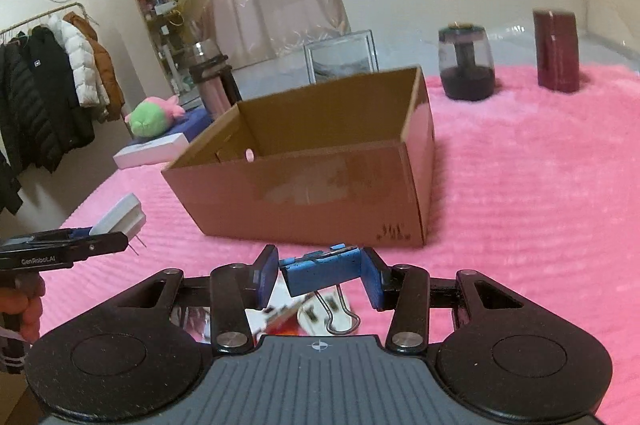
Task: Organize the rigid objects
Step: 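Carry night light and binder clip into the cardboard box with both tools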
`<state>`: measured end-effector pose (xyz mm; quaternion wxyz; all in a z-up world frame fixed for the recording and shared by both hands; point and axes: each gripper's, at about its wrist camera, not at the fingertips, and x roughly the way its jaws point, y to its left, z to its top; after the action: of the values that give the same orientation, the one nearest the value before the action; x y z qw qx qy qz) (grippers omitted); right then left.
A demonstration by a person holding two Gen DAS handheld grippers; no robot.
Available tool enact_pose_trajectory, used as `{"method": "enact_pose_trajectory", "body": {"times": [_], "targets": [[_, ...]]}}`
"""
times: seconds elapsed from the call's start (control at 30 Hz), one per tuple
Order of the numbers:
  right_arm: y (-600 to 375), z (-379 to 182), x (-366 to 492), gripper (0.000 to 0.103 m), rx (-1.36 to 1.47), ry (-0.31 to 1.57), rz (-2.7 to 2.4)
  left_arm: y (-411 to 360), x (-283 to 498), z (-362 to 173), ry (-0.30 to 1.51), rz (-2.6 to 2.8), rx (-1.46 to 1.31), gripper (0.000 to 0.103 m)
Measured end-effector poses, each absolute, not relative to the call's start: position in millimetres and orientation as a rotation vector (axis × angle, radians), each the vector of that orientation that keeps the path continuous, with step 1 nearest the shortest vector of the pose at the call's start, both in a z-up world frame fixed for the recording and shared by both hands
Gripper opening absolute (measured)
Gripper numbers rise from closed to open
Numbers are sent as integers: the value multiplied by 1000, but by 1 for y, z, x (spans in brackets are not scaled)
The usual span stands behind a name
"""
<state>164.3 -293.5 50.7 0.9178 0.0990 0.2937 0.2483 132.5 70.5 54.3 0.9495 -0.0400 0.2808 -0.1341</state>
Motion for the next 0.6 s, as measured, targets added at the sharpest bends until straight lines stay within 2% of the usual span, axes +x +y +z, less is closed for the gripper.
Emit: {"method": "enact_pose_trajectory", "body": {"times": [0.33,0.6], "targets": [[-273,108,202,41,92,548,557,71,175,105,553,-345,17,60],[-237,134,271,41,-35,556,617,55,242,153,534,-380,225,60]]}}
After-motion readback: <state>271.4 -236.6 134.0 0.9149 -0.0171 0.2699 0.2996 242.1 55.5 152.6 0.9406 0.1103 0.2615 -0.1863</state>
